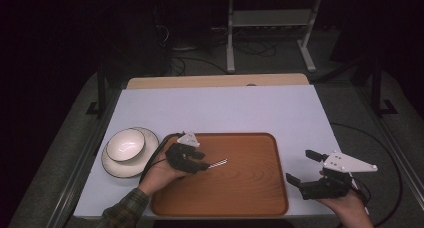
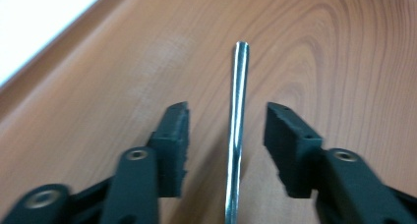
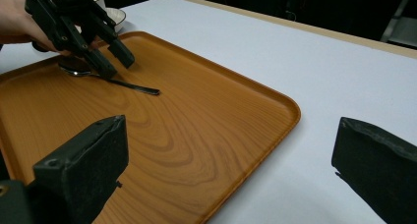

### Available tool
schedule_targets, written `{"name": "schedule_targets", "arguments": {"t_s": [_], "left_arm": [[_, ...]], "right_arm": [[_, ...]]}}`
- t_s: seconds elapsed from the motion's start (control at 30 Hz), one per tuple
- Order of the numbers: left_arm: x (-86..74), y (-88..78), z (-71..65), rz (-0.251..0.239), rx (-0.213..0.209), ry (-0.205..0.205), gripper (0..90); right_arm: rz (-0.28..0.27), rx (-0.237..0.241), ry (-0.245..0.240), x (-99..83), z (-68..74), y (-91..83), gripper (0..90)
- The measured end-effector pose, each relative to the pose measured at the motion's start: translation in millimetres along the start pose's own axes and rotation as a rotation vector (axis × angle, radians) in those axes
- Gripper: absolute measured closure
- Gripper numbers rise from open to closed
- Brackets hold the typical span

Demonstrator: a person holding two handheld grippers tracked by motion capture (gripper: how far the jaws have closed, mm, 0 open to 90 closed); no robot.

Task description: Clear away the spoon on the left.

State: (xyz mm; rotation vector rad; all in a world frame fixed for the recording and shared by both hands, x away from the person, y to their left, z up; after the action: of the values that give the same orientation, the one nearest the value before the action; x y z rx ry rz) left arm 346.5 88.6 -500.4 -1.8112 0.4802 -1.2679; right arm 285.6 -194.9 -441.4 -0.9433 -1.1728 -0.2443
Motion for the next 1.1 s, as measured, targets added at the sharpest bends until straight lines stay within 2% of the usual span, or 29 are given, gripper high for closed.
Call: {"name": "schedule_targets", "arguments": {"t_s": [0.13,0.17,0.27,0.37,0.43,0.47,0.57,0.6,0.63,0.73,0.83,0.97,1.1], "left_arm": [[2.5,-3.7,1.4,-0.029,0.018,-0.005,34.8],[4.4,-6.4,2.7,-0.049,0.025,-0.012,31.3],[6.2,-9.7,4.5,-0.072,0.029,-0.028,21.8],[9.1,-22.8,5.5,-0.12,0.034,-0.039,17.7],[9.9,-31.5,5.6,-0.151,0.037,-0.049,16.7],[9.9,-31.5,5.6,-0.151,0.037,-0.049,16.7],[7.7,-48.0,6.4,-0.198,0.05,-0.057,15.5],[7.7,-48.0,6.4,-0.198,0.05,-0.057,15.4],[6.1,-57.1,6.8,-0.228,0.062,-0.063,15.0],[2.8,-65.6,8.6,-0.249,0.078,-0.071,13.7],[-6.0,-79.8,10.8,-0.28,0.103,-0.091,13.0],[-13.6,-89.6,9.5,-0.296,0.115,-0.093,9.6],[-27.7,-103.4,11.2,-0.326,0.136,-0.112,7.5]], "right_arm": [[0.001,0.001,-0.004,0.3,0.8,0.5,0.2],[0.001,0.002,-0.006,0.5,1.2,0.9,0.2],[0.003,0.003,-0.006,0.1,1.3,1.2,0.2],[0.002,0.004,-0.003,0.0,1.2,1.0,0.2],[0.002,0.004,-0.006,0.4,1.1,1.1,0.2],[0.002,0.004,-0.006,0.4,1.1,1.1,0.2],[-0.001,0.004,-0.004,1.3,1.9,0.6,0.3],[-0.002,0.004,-0.003,1.6,1.9,0.5,0.2],[-0.004,0.004,-0.002,1.9,1.9,0.5,0.2],[-0.005,0.005,-0.001,1.9,1.4,0.7,0.2],[-0.004,0.007,-0.001,1.5,1.5,0.8,0.2],[-0.01,0.008,0.003,2.5,1.3,0.0,0.2],[-0.015,-0.001,0.004,3.4,-0.2,-1.4,0.2]]}}
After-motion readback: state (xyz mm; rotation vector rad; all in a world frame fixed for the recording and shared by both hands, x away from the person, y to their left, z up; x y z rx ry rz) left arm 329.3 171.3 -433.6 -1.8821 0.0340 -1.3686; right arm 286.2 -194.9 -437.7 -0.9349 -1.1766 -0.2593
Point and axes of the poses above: each handheld gripper's, and its own axes: y roughly forward along the jaws, x roughly out of its top, z roughly to its left, the point moved 10 cm from there along y, roughly forward along the jaws, and after that the axes turned 6 degrees about z, right-handed, at the moved point
